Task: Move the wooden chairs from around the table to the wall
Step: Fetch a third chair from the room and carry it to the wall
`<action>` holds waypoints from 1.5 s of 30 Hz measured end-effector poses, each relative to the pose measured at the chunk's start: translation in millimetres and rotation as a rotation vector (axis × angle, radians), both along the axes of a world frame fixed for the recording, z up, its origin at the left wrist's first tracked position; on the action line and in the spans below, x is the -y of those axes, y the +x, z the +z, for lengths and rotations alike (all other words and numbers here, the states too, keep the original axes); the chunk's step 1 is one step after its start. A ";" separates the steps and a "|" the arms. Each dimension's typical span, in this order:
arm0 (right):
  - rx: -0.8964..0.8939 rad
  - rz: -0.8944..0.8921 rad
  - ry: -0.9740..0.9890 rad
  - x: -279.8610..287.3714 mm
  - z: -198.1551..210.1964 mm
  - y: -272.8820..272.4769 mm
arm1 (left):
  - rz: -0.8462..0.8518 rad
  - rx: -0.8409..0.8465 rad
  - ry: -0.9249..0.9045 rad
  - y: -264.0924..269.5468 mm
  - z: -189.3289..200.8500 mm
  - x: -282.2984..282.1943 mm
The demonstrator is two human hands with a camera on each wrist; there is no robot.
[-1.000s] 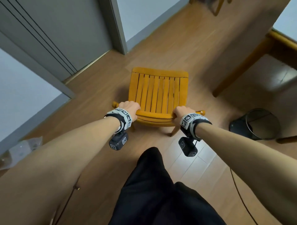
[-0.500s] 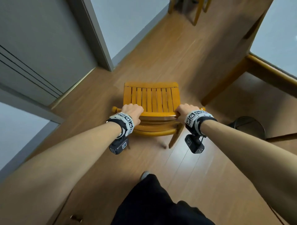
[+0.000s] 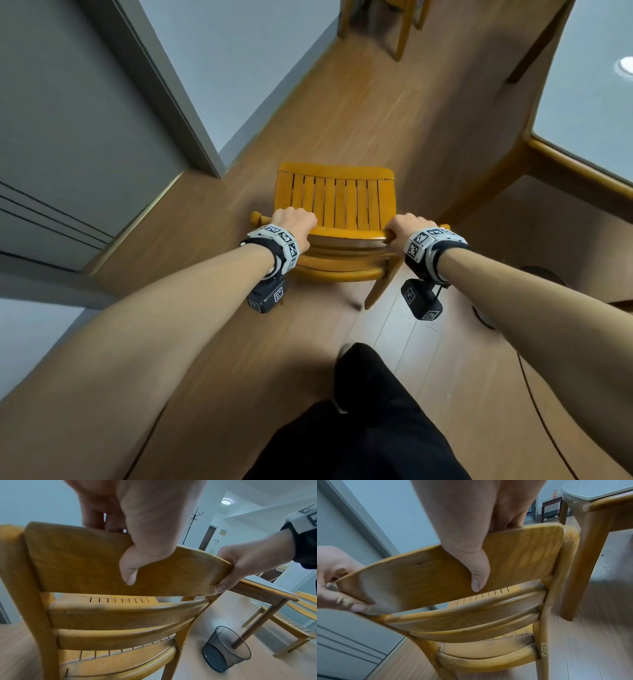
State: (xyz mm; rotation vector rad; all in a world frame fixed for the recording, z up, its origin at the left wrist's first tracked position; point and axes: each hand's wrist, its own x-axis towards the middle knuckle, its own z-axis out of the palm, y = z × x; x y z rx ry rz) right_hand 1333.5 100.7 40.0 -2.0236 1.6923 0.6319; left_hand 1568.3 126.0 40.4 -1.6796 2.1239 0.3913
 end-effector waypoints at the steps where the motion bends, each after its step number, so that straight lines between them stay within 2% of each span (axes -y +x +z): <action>1: -0.004 -0.006 0.002 16.2 -2.9 -4.2 | -0.005 0.000 0.002 -4.7 -1.2 15.7; 6: -0.027 -0.022 0.039 107.4 -11.9 -23.0 | -0.017 0.007 0.038 -26.8 -6.6 104.8; 15: -0.014 -0.045 0.070 303.8 -24.5 -55.7 | -0.046 -0.016 0.060 -54.9 -14.2 295.6; 25: -0.020 -0.058 0.024 491.7 -10.9 -54.9 | -0.026 0.022 0.086 -58.9 9.3 489.8; 31: -0.031 -0.049 0.047 606.3 -16.3 -58.2 | -0.017 0.024 0.104 -63.1 5.0 605.5; 38: 0.001 -0.029 0.047 758.2 -3.1 -82.6 | 0.054 -0.005 0.116 -83.7 20.9 749.2; 45: -0.006 0.097 0.037 869.1 -10.0 -118.5 | 0.194 0.028 0.160 -125.5 21.4 847.5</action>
